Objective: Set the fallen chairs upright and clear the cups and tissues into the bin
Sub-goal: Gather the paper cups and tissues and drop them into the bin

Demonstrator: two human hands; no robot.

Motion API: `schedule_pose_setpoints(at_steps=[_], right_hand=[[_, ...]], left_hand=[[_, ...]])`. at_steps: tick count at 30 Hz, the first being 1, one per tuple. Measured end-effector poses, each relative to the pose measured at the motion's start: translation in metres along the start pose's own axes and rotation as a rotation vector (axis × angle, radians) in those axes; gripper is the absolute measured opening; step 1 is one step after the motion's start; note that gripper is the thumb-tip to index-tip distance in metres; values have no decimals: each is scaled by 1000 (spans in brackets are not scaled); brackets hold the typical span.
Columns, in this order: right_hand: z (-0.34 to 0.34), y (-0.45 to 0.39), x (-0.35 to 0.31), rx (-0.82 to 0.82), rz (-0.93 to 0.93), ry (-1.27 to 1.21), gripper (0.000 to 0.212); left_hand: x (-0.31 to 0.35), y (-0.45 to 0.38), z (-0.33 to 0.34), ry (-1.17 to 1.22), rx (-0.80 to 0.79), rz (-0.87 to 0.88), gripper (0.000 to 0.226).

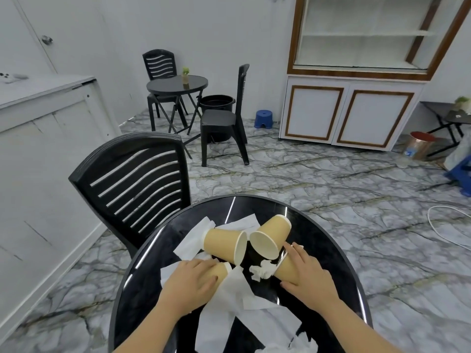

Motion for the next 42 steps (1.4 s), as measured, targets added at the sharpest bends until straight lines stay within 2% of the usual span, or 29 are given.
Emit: schedule_pose_setpoints(at_steps=[5, 9, 10, 15, 20, 25, 30, 33, 37, 42], right_hand=[[1, 3, -1, 1, 4, -7, 86], [-6, 7, 0, 6, 10, -73, 87], [-9, 8, 0, 17, 8, -83, 87], [-33, 13, -12, 84, -32, -95, 87], [-62, 14, -52, 179, -143, -94, 87], [-72, 19, -121, 245, -268, -160, 88], [-56, 43, -218, 182, -420, -233, 90], [-33, 70, -288, 111, -528, -250, 89], [18, 118, -375, -29, -656, -238, 91], [98, 184, -437, -203, -757, -199, 89]], left_hand=[[18, 4, -7, -53, -12, 13, 47], [19, 8, -14, -30, 92, 4, 81], [15, 7, -14, -22, 119, -3, 83], [17, 11, -24, -24, 234, 24, 75], [22, 49, -51, 36, 391, -5, 76], [-4, 113, -82, 64, 503, -49, 75], [-71, 195, -99, 41, 603, -190, 63], [-110, 256, -102, 47, 683, -298, 63], [-167, 346, -83, 107, 711, -485, 65], [-218, 443, -40, 145, 746, -645, 64]])
Point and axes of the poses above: each hand's wrist, its own y-axis away from the middle knuckle, its own z-axis out of the palm, x = y × z, the point moved 6 cm from there along -y, towards the middle knuckle, and after that the axes turned 10 degrees about y, right-handed, at the moved point
